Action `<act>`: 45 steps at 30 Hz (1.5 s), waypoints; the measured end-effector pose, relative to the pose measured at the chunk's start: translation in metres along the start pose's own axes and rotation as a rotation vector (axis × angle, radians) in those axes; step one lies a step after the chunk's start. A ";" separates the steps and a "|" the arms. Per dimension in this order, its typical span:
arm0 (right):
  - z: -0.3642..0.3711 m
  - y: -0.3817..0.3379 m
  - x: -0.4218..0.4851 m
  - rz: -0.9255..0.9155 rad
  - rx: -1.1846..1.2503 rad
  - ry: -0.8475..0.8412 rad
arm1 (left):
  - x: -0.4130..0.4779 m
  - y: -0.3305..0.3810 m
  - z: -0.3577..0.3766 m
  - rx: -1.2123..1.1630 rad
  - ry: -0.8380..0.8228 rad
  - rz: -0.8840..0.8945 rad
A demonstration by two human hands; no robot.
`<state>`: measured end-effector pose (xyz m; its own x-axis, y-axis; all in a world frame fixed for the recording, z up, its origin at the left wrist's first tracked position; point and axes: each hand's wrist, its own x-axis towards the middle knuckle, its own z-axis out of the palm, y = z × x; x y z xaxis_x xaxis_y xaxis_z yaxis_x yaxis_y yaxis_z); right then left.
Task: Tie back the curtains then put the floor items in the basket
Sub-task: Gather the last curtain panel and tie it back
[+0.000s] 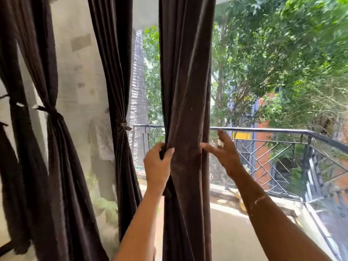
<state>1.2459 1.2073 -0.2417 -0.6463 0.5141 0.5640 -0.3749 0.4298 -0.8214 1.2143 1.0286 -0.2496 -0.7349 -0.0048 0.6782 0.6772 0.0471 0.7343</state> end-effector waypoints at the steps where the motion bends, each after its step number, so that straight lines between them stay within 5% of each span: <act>1: 0.002 0.000 0.008 0.026 0.050 -0.065 | 0.004 -0.003 -0.006 -0.073 -0.049 -0.020; 5: 0.010 -0.005 0.027 0.144 0.473 -0.467 | 0.018 -0.009 -0.020 -0.331 -0.208 -0.134; 9: 0.021 -0.007 0.031 0.180 0.476 -0.499 | 0.030 -0.017 -0.024 -0.313 -0.189 -0.132; 12: 0.033 -0.008 0.024 0.008 0.196 -0.279 | 0.035 -0.026 -0.015 -0.121 -0.057 -0.045; 16: 0.058 -0.005 -0.006 -0.197 -0.619 0.118 | 0.029 -0.025 0.006 0.068 0.075 0.028; 21: 0.091 -0.005 -0.043 -0.377 -0.902 0.183 | 0.020 -0.019 0.019 0.118 0.080 0.108; 28: 0.101 0.005 -0.057 -0.513 -0.896 0.042 | 0.019 -0.020 0.012 0.013 -0.174 0.043; 31: 0.088 0.013 -0.055 -0.459 -0.486 -0.239 | 0.033 -0.024 0.002 -0.005 -0.191 0.013; 36: 0.048 0.013 -0.013 -0.276 0.078 -0.128 | 0.052 -0.029 -0.018 -0.276 -0.437 -0.159; 40: 0.039 -0.008 0.015 -0.117 0.010 -0.545 | 0.062 -0.036 -0.023 -0.312 -0.592 -0.210; 45: 0.026 -0.021 0.023 -0.158 -0.523 -0.370 | 0.075 -0.040 -0.016 -0.144 -0.491 -0.183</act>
<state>1.2219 1.1906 -0.2136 -0.8307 0.1667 0.5312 -0.1717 0.8309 -0.5292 1.1328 1.0109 -0.2273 -0.7482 0.4688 0.4695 0.5089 -0.0485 0.8595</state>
